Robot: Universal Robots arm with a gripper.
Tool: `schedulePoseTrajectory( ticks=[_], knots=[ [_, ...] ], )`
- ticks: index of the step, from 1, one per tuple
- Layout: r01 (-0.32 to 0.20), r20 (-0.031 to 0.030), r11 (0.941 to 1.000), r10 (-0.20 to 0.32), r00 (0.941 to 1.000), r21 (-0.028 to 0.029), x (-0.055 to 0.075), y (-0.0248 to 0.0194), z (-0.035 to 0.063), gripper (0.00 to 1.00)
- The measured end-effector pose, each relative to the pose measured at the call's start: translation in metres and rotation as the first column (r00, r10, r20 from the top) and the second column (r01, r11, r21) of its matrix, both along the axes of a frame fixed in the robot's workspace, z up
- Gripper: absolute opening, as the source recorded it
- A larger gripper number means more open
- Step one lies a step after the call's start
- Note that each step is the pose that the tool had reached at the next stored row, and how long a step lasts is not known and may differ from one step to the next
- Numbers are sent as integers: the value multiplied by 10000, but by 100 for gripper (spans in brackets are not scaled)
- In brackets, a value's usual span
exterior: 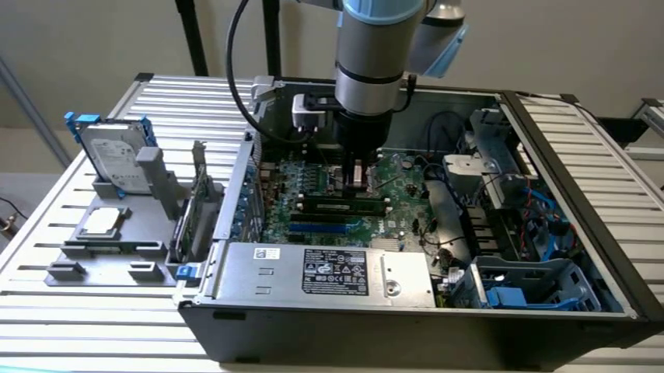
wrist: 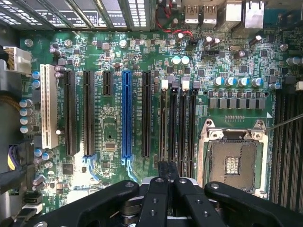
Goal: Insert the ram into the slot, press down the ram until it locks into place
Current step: 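Press down the ram until it locks into place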
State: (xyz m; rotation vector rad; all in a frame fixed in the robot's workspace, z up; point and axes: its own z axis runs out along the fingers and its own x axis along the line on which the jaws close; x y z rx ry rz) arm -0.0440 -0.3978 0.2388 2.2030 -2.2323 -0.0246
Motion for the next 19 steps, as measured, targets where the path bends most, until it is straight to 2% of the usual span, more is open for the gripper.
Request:
schedulePoseTrajectory(
  ticks=[15, 17, 19],
  knots=[
    [0, -21, 10000, 0, 10000, -5, -1, 10, -128, 10],
    [1, -28, 10000, -1, 10000, 7, 0, 11, -113, 10],
    [2, -45, 10000, -2, 10000, 5, -1, 12, -25, 10]
  ],
)
